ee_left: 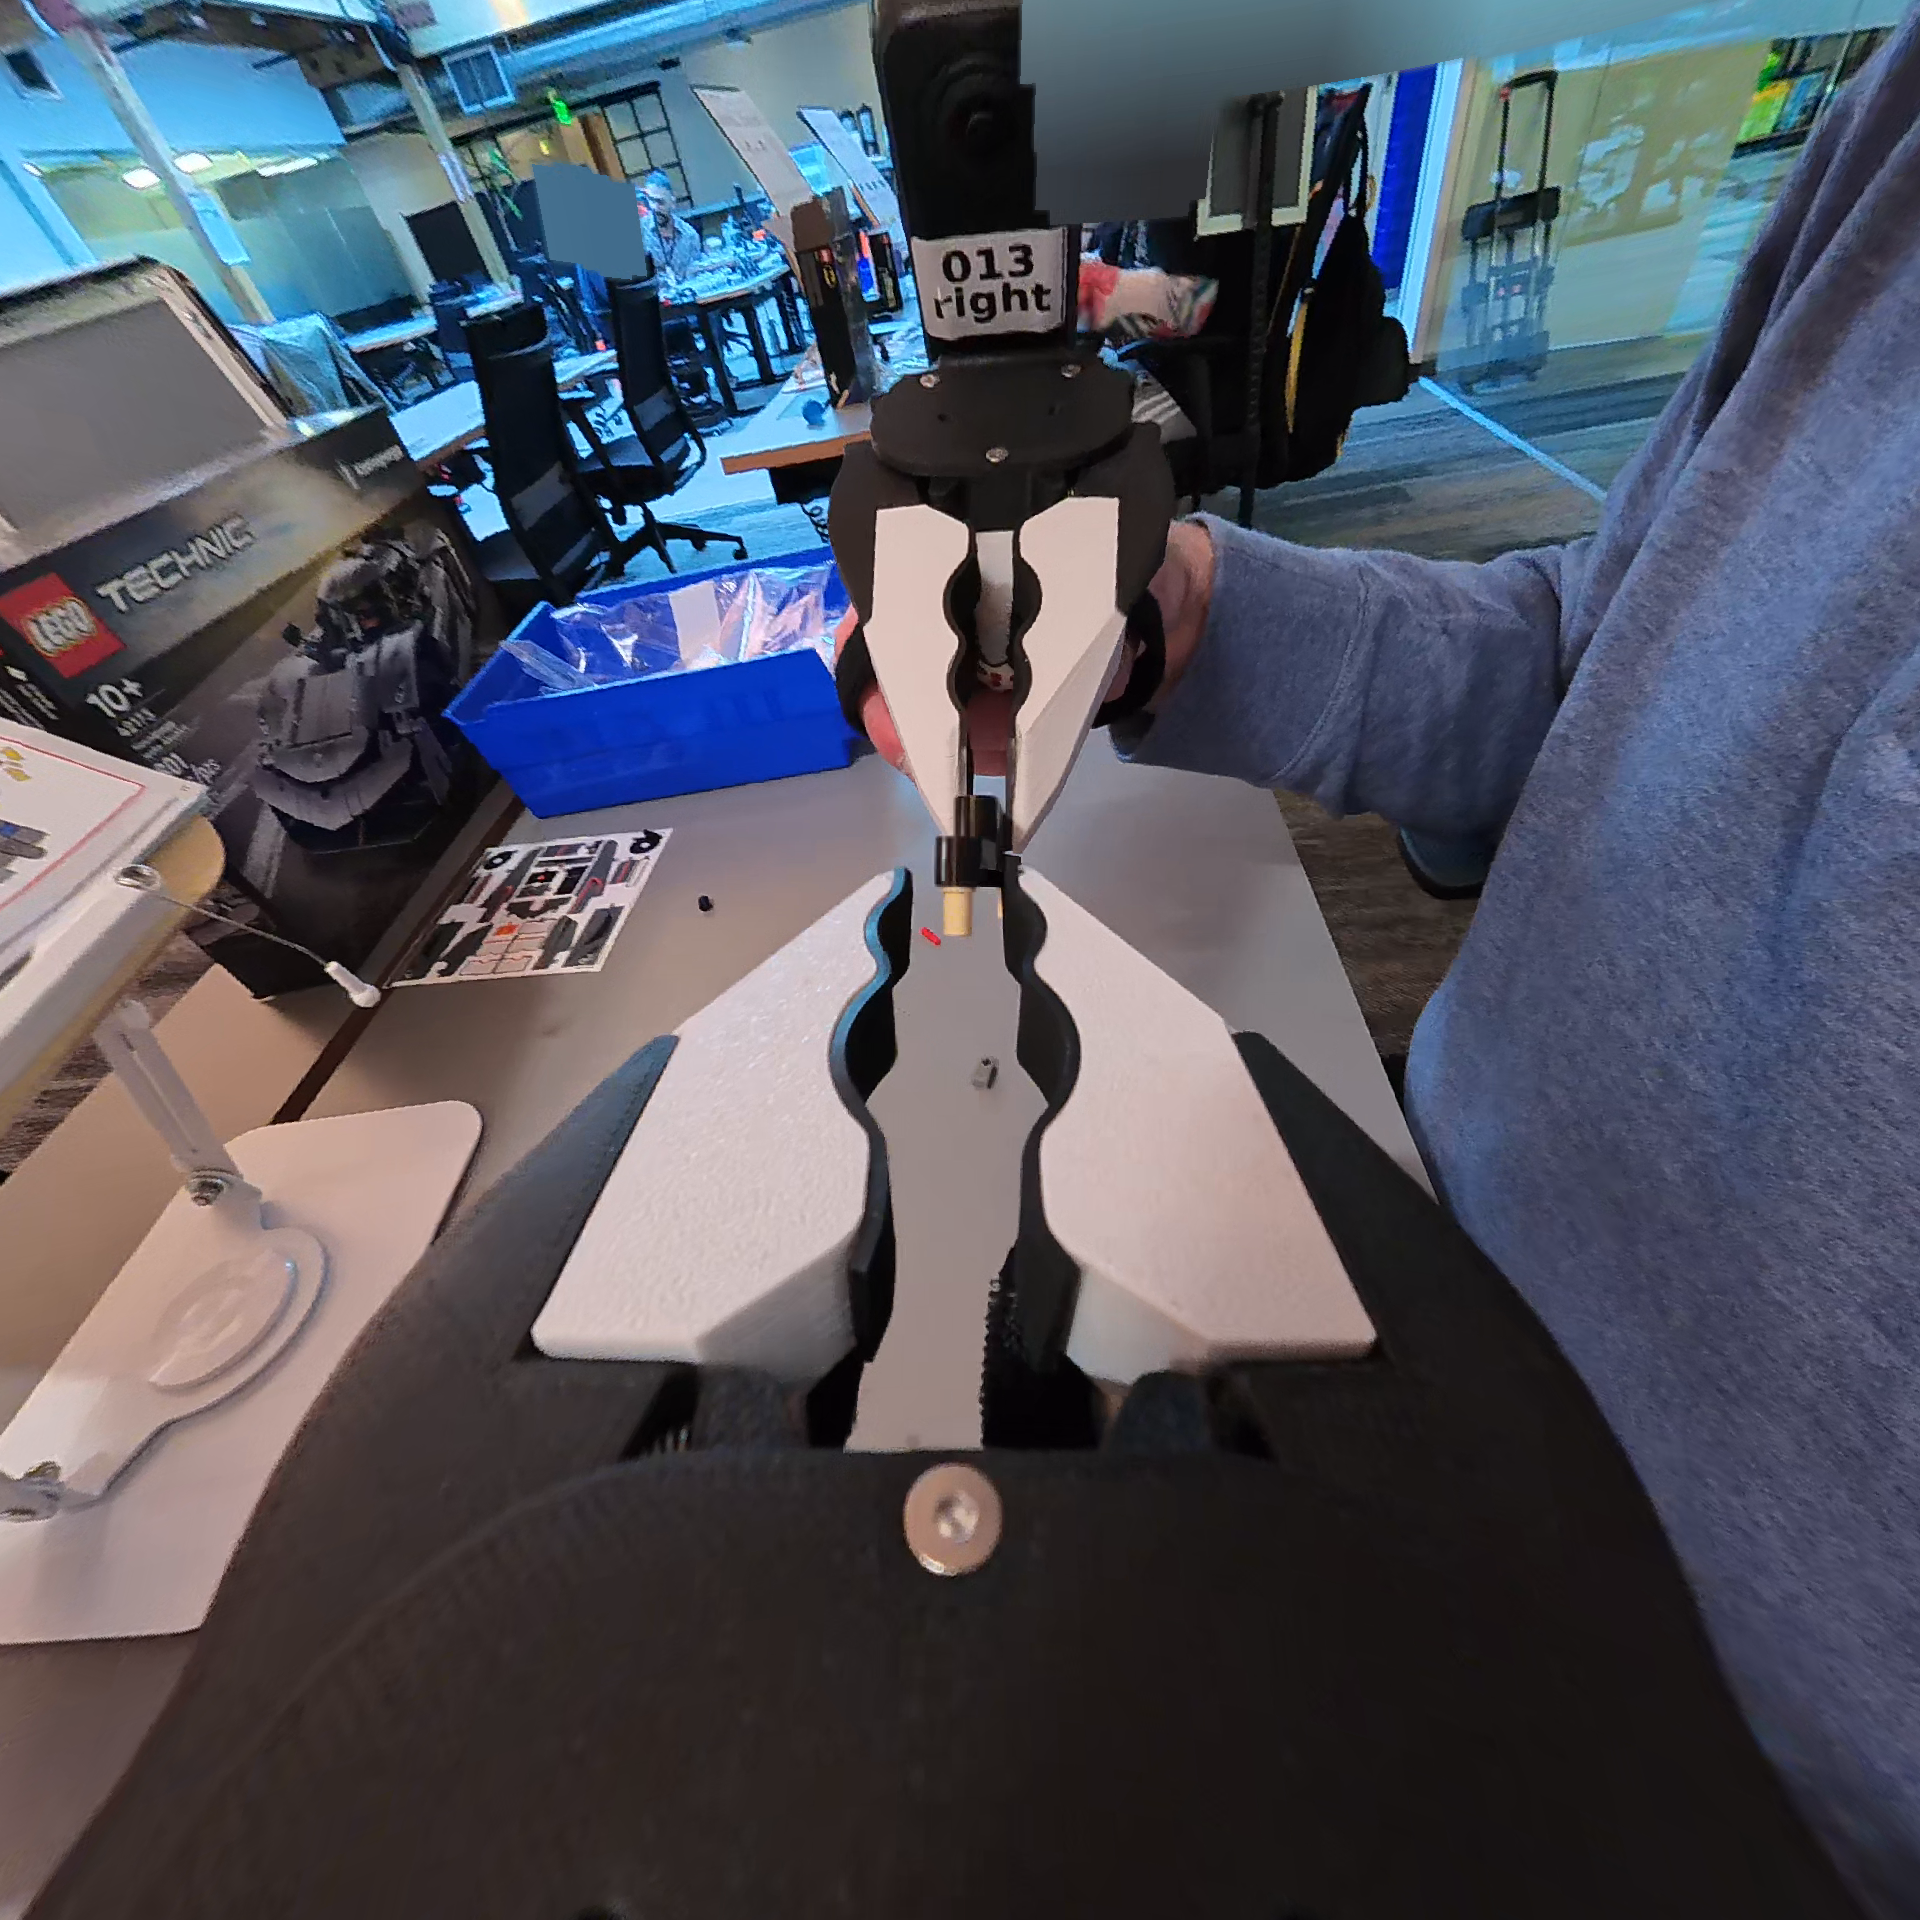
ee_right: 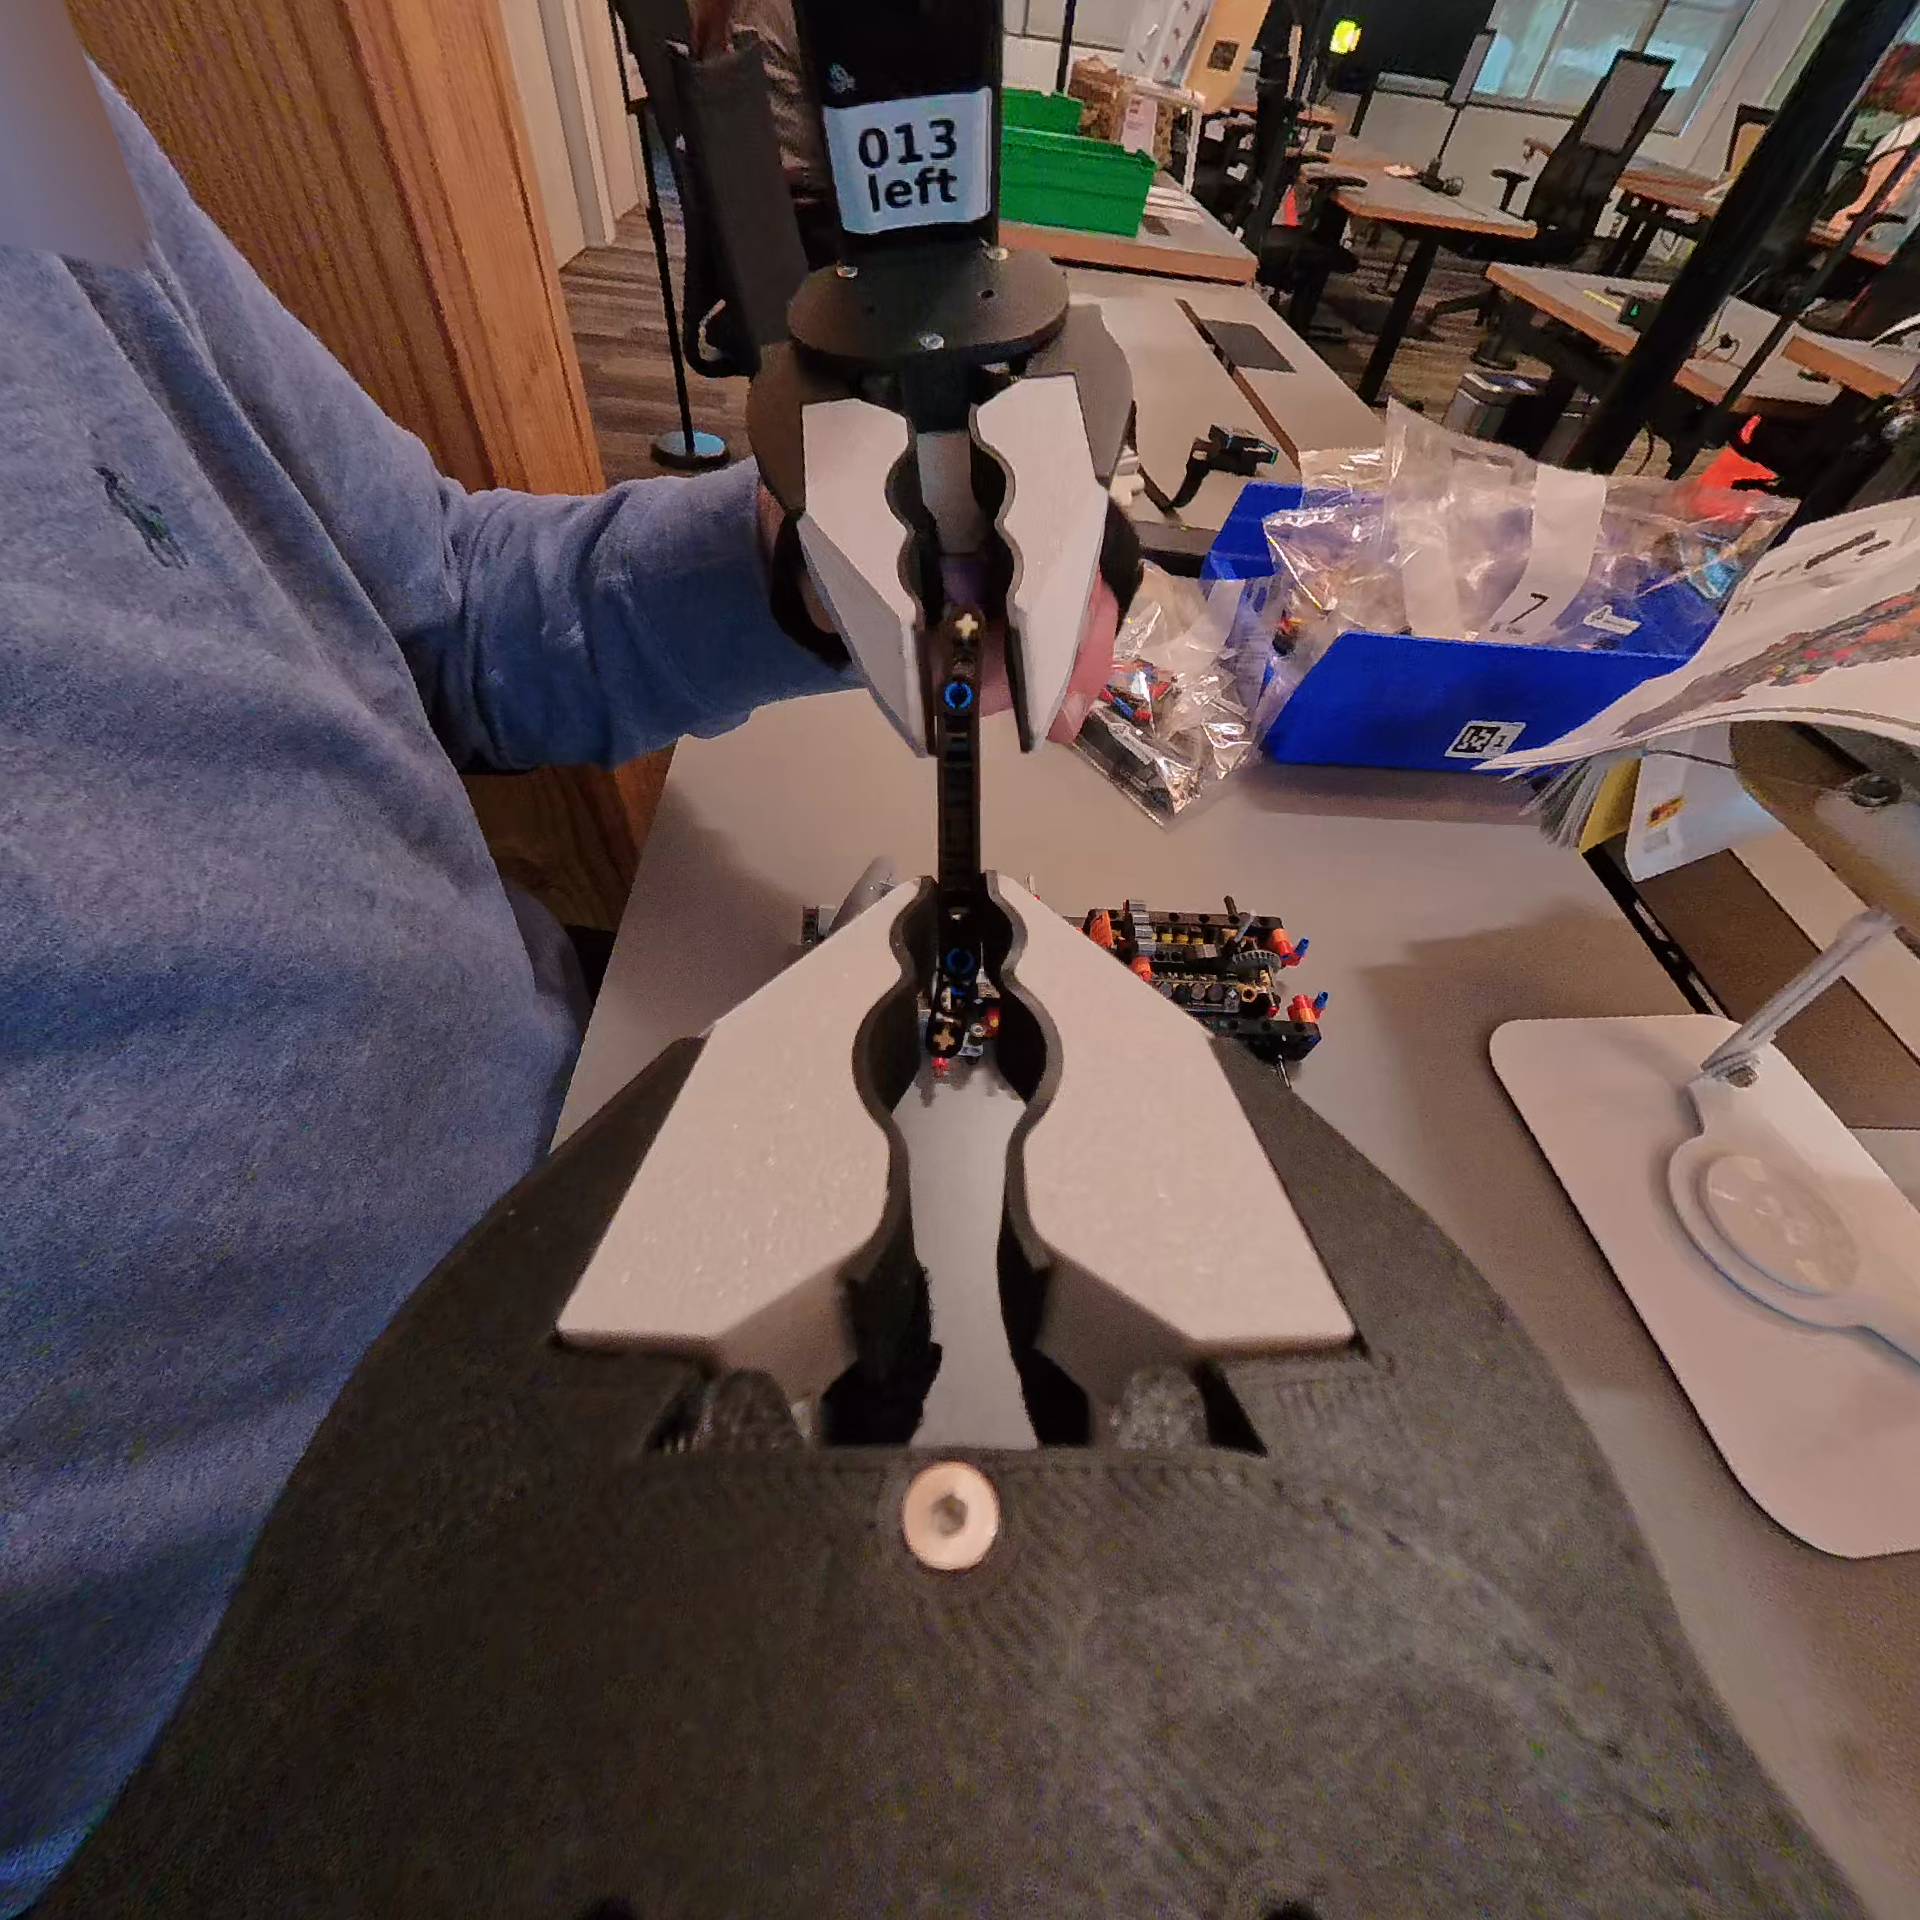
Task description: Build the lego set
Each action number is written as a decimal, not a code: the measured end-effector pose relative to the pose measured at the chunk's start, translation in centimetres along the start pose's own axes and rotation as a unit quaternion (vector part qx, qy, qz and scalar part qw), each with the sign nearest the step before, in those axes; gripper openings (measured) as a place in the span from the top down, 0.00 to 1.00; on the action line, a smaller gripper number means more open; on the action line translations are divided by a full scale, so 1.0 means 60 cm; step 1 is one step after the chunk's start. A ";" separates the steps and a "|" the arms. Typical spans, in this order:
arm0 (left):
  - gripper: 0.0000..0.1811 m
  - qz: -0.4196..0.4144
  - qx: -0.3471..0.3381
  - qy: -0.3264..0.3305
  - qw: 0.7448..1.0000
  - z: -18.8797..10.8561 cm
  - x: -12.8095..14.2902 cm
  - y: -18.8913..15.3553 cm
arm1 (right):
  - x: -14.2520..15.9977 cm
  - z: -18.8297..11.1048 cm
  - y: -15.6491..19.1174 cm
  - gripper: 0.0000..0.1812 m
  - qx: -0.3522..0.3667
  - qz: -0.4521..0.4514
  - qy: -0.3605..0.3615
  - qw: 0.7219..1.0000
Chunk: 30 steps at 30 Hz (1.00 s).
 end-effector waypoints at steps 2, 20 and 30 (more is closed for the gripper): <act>0.91 0.002 -0.004 -0.003 1.000 -0.003 -0.004 -0.001 | -0.002 -0.002 0.000 0.97 0.004 -0.001 0.000 1.000; 0.89 0.034 -0.025 -0.006 0.999 -0.014 -0.027 -0.025 | -0.032 -0.013 0.011 0.97 0.020 -0.021 0.001 1.000; 0.89 0.045 -0.043 -0.007 0.998 -0.029 -0.034 -0.033 | -0.043 -0.009 0.012 0.97 0.021 -0.027 0.002 0.999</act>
Point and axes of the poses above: each gripper's, where its closed fingertips meet, z out along the fingers, x out of its underside, y = z × x across the jaws, the point moved 9 cm from there along -z, back along the fingers, and after that the axes turned 12 degrees about -z, right-handed, at the moved point
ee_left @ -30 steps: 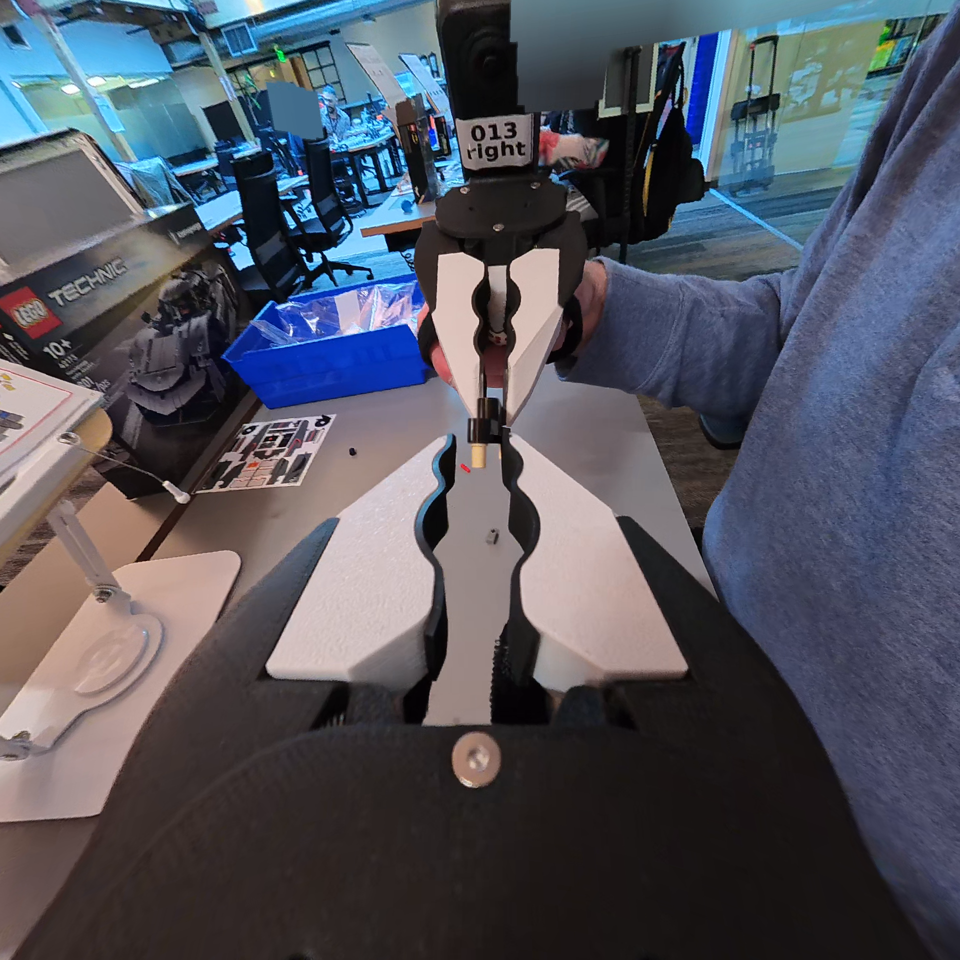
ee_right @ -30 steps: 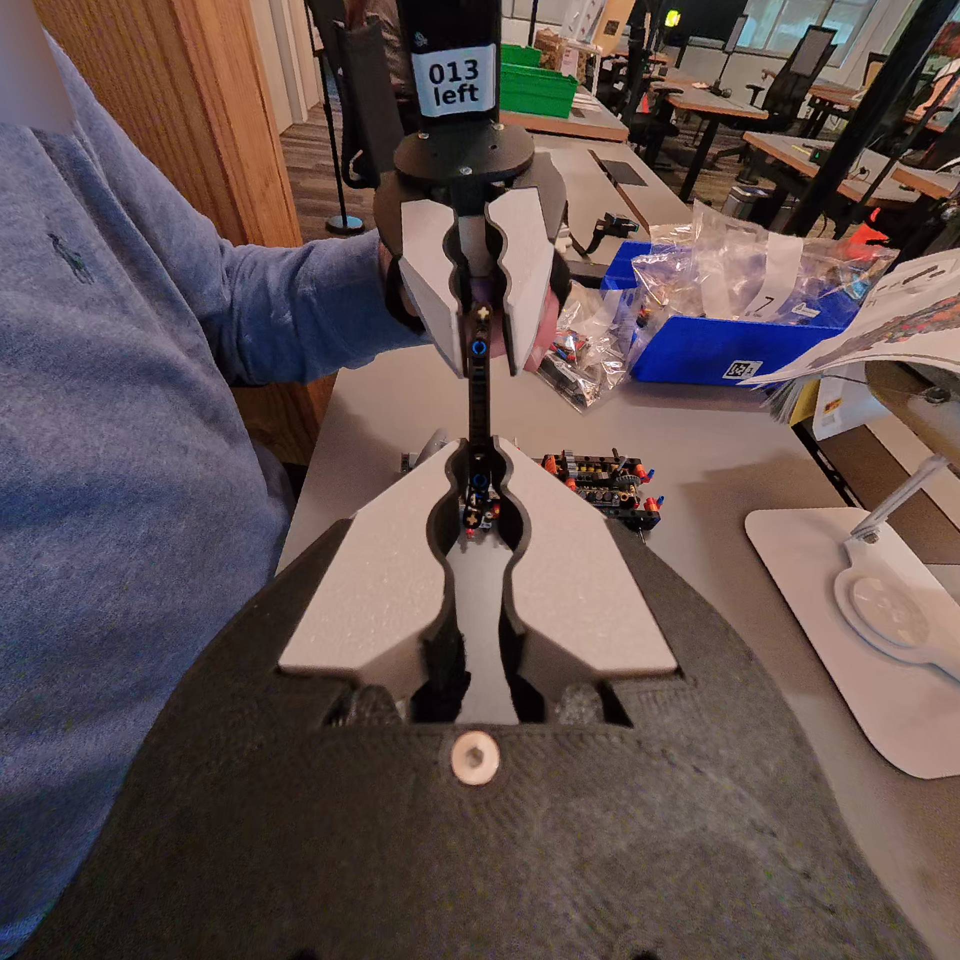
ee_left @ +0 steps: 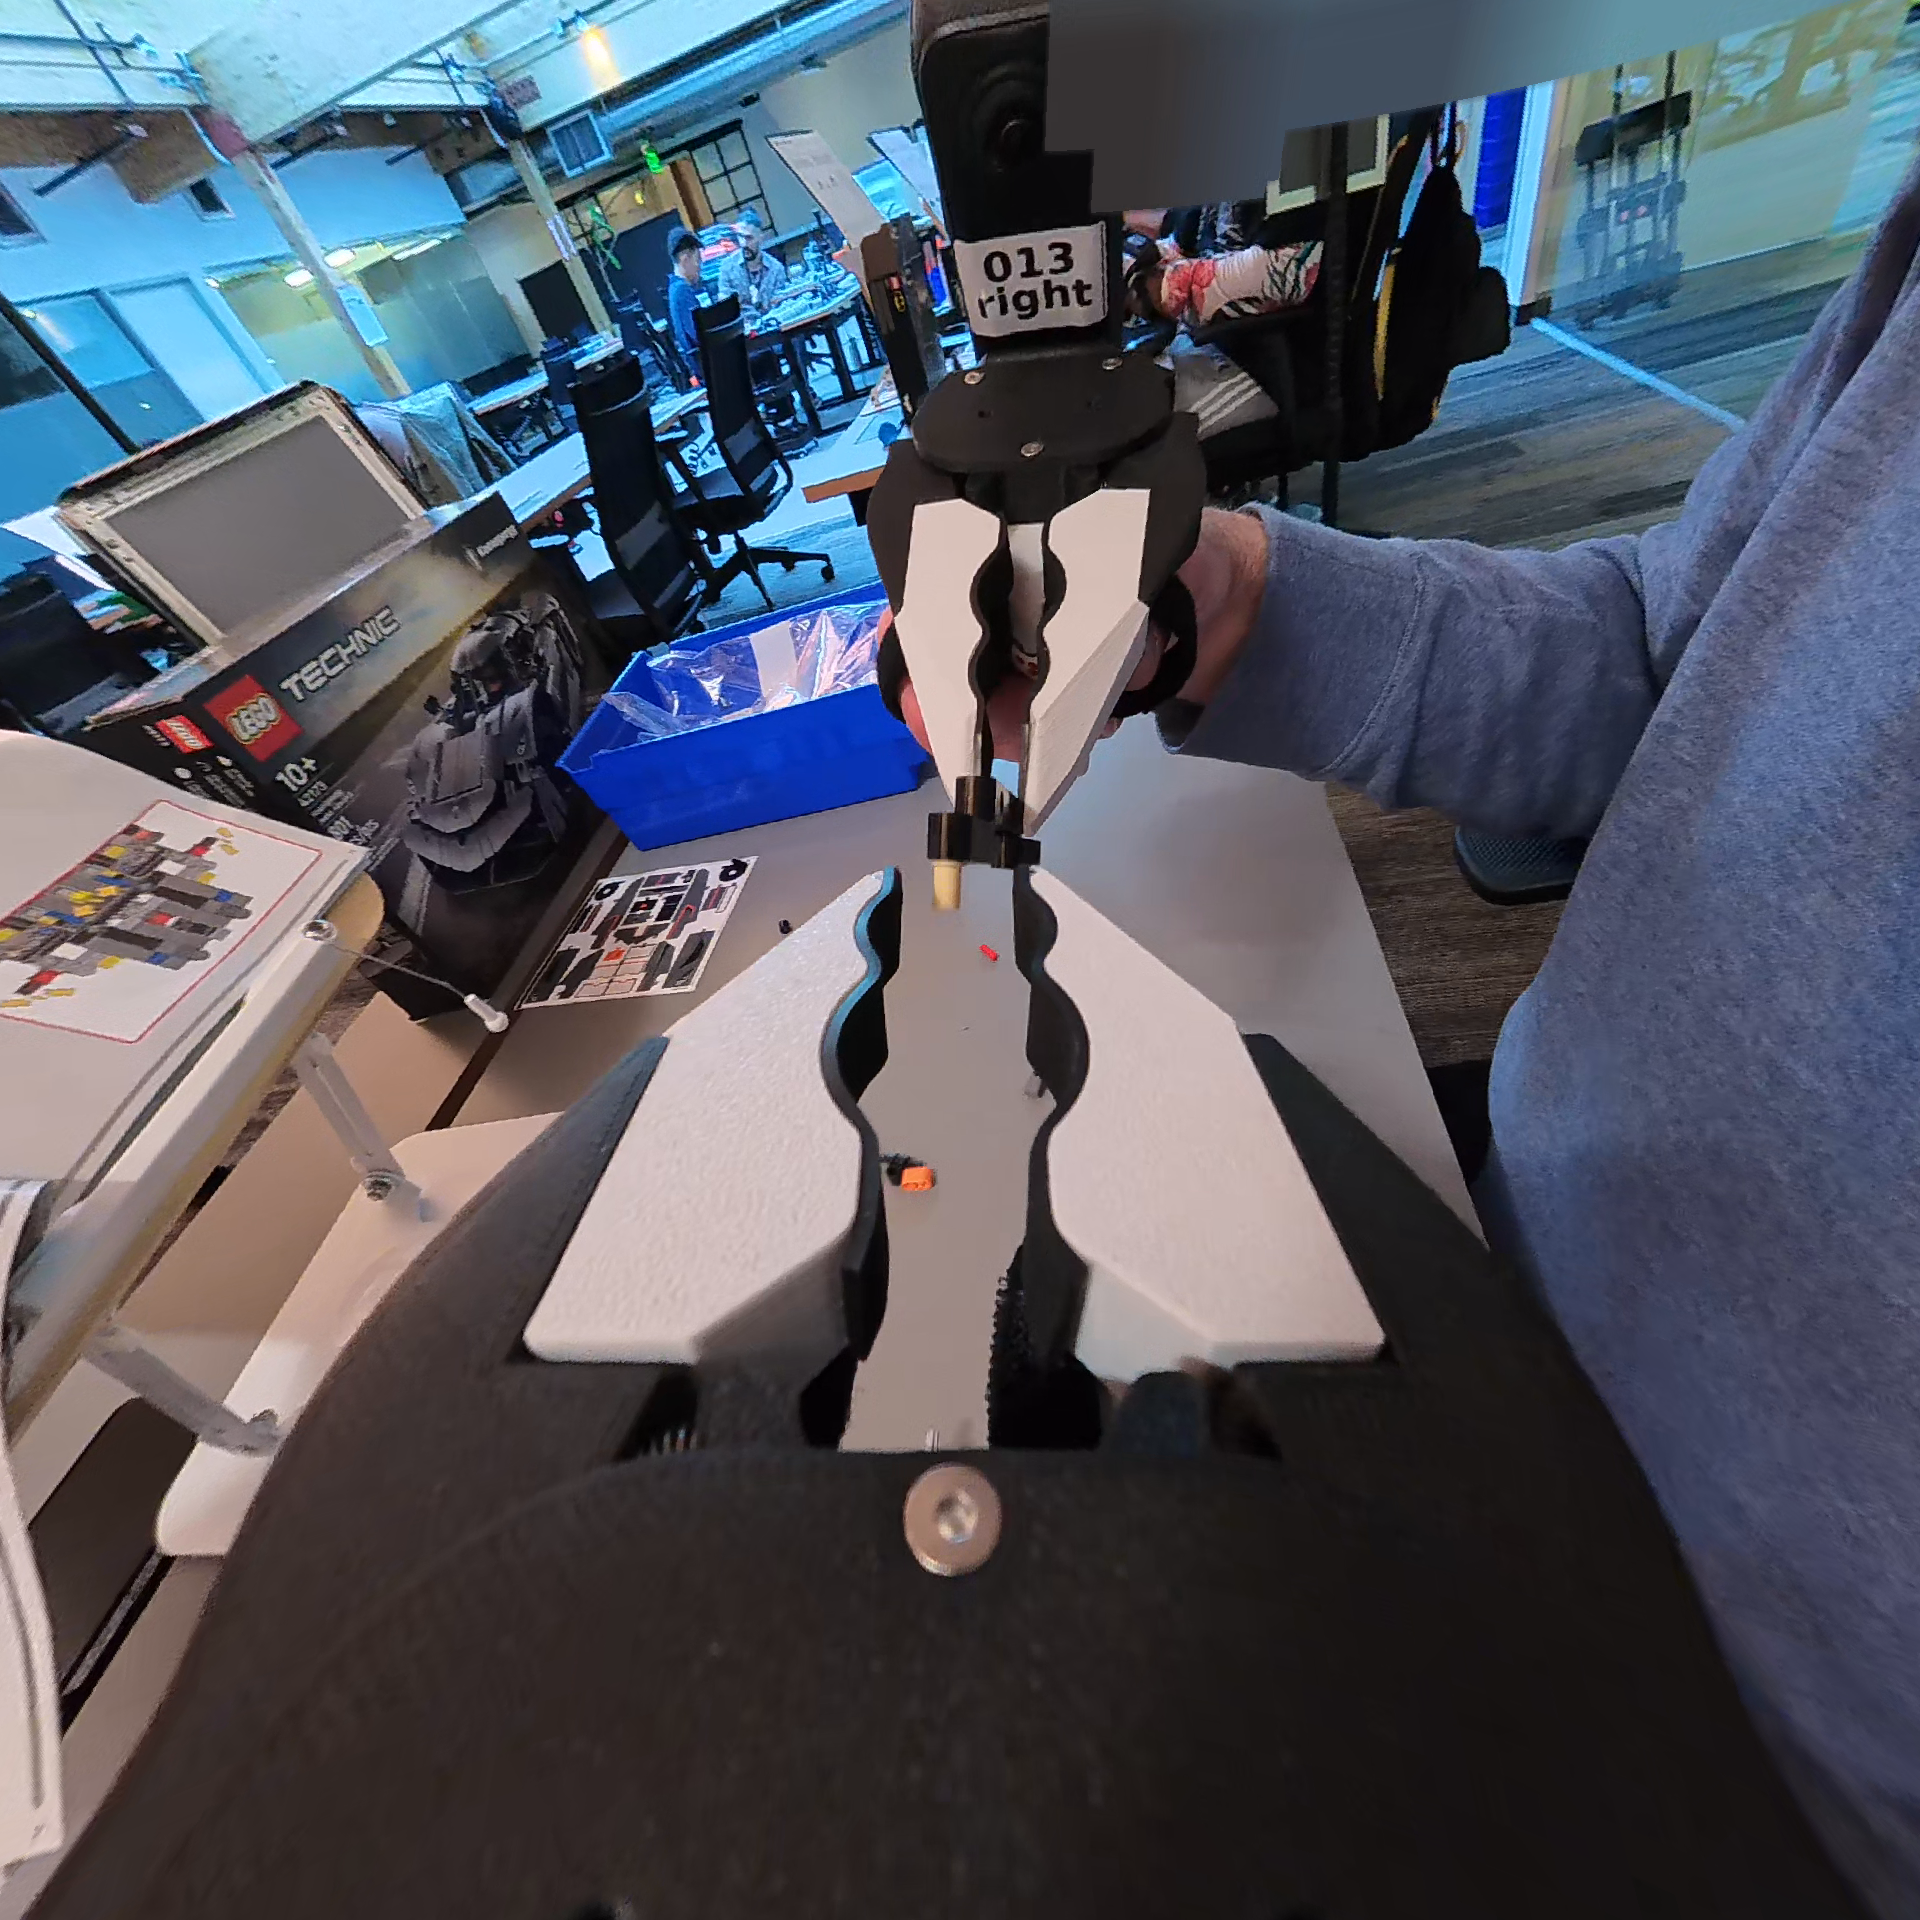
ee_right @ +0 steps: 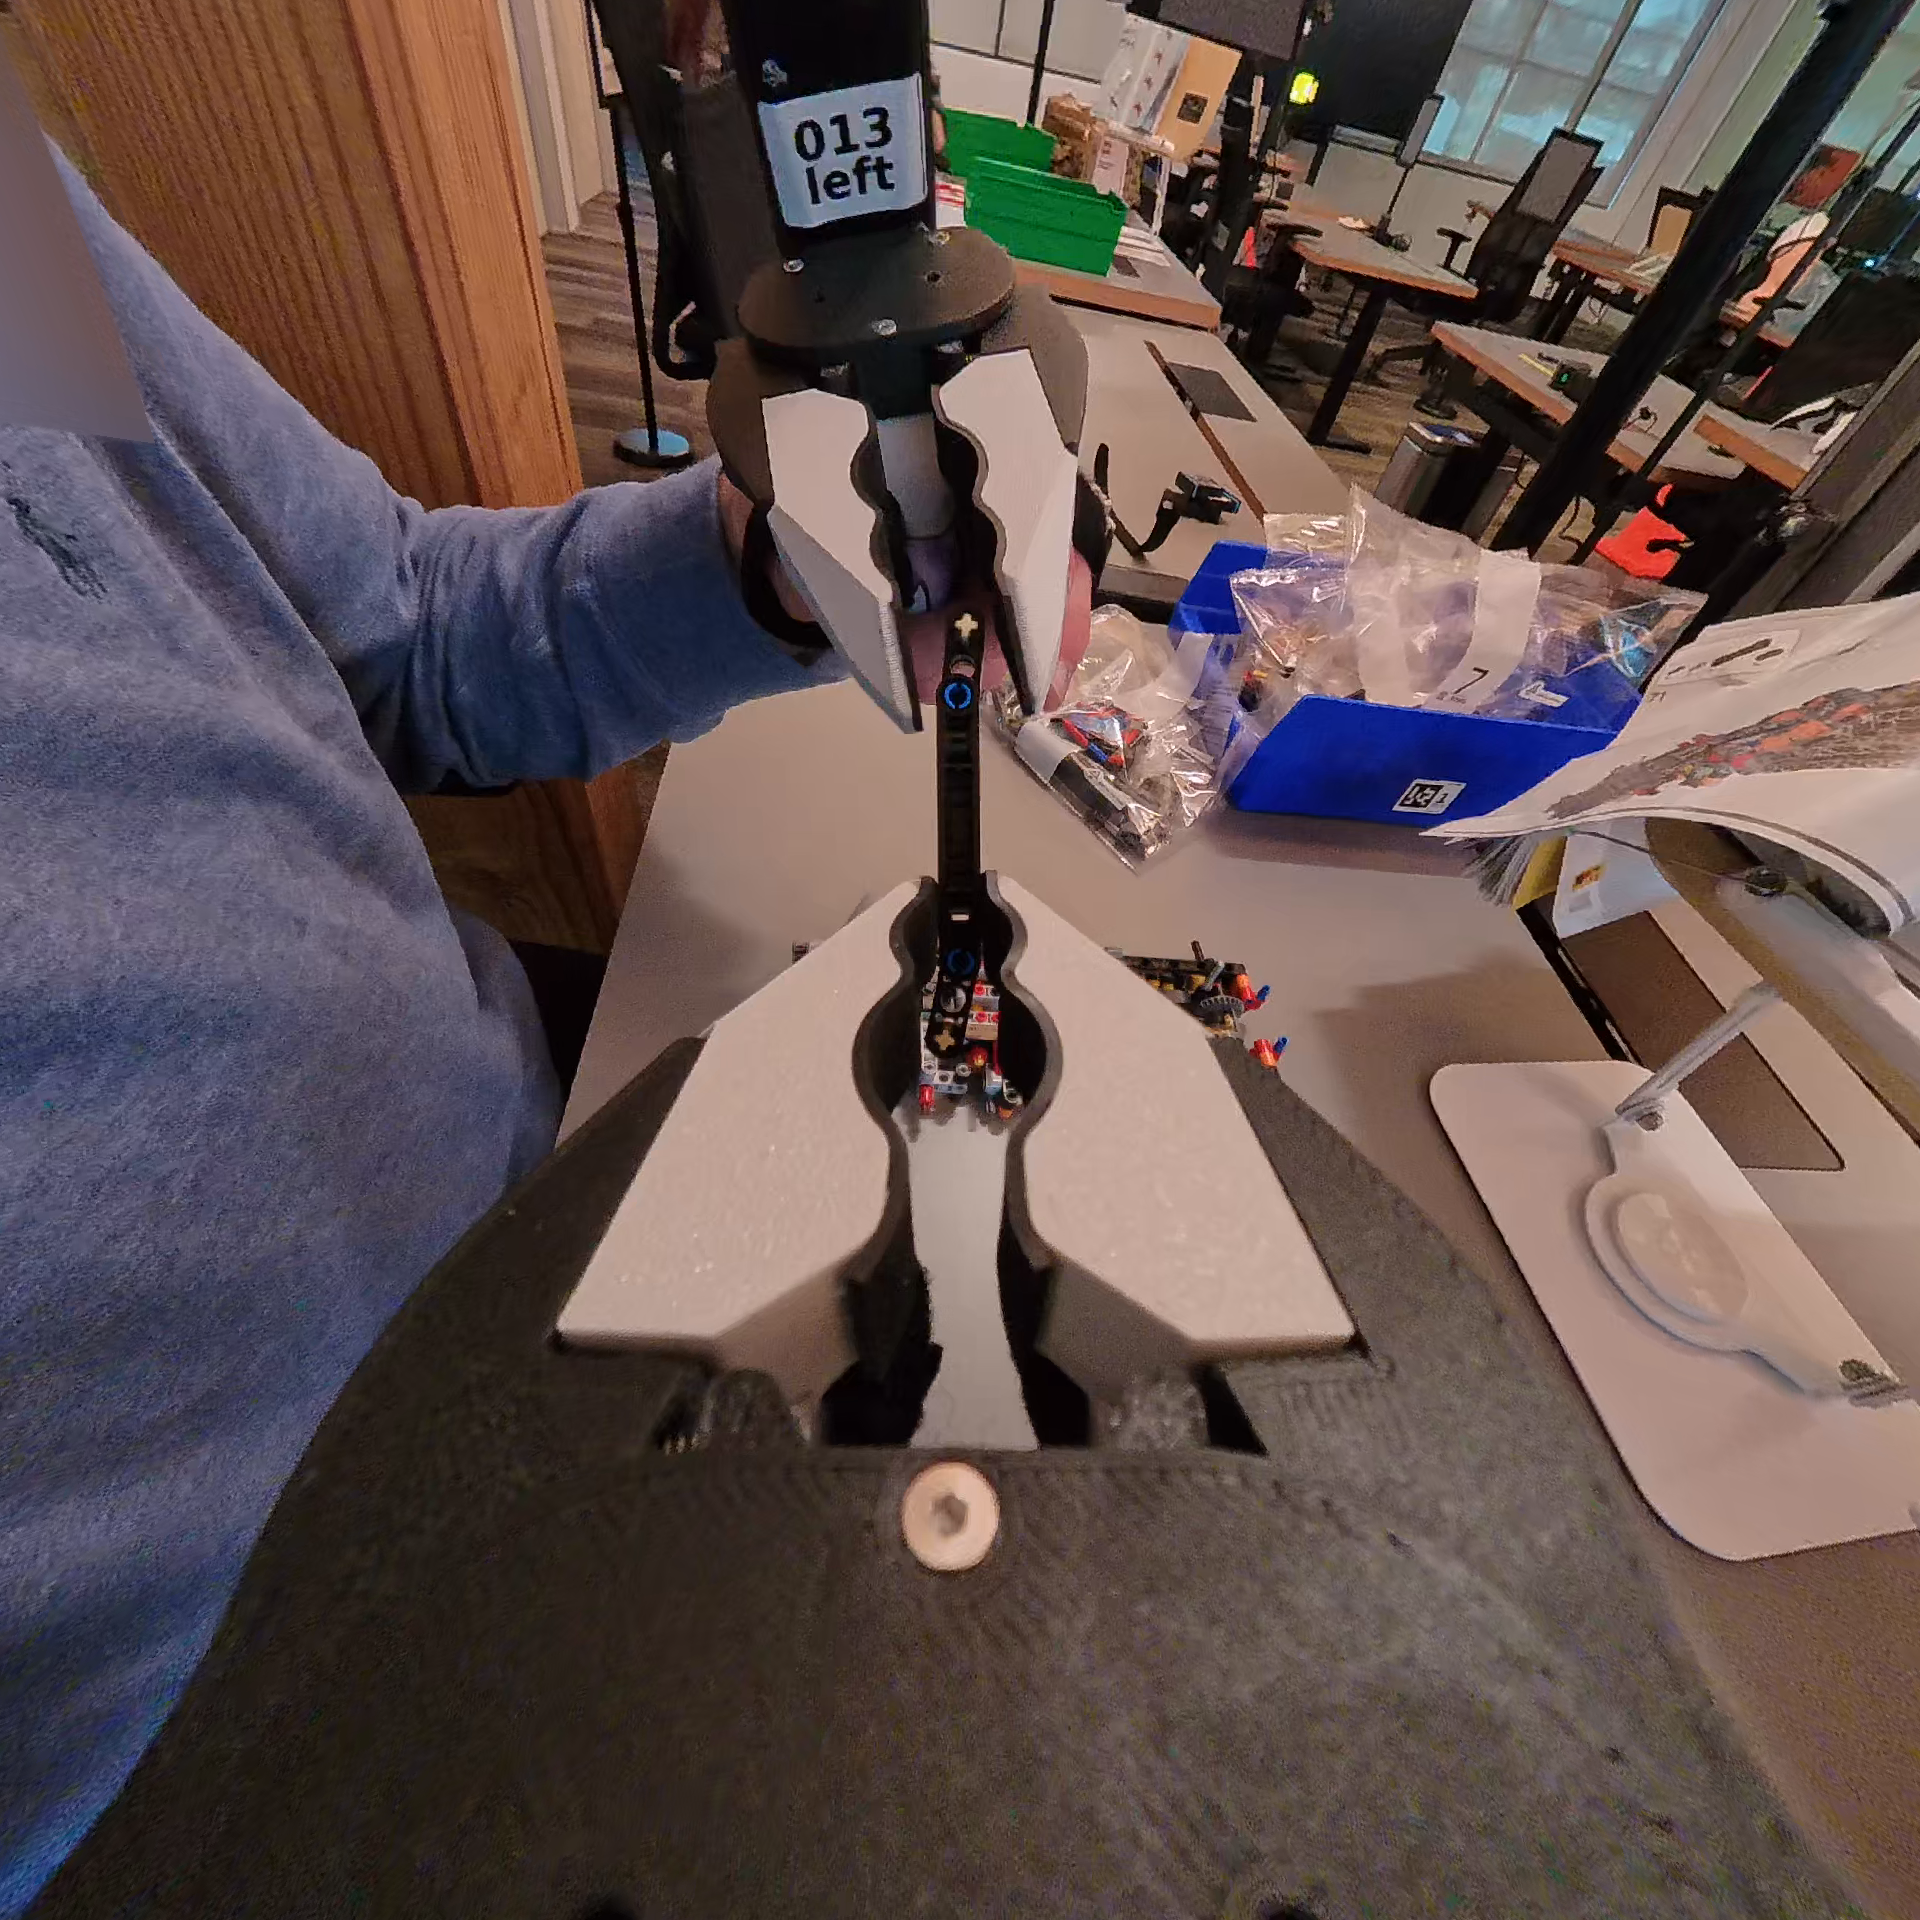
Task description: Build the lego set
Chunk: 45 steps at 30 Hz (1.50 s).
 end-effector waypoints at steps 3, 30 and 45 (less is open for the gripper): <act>0.89 -0.001 -0.007 0.002 1.000 -0.007 0.002 -0.001 | -0.005 0.003 -0.002 0.97 -0.003 -0.005 -0.002 1.000; 0.91 -0.029 -0.076 0.011 0.997 -0.077 0.040 -0.002 | -0.002 0.106 -0.033 0.97 -0.079 -0.013 -0.016 0.997; 0.89 -0.021 -0.121 0.000 0.992 -0.093 0.026 0.005 | 0.006 0.085 -0.051 0.98 -0.059 0.019 -0.027 0.998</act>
Point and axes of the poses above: each gripper's, where its closed fingertips meet, z out along the fingers, x out of its underside, y = z × x across the jaws, the point moved 9 cm from there along -z, back along the fingers, and after that the axes turned 12 degrees about -z, right-handed, at the moved point
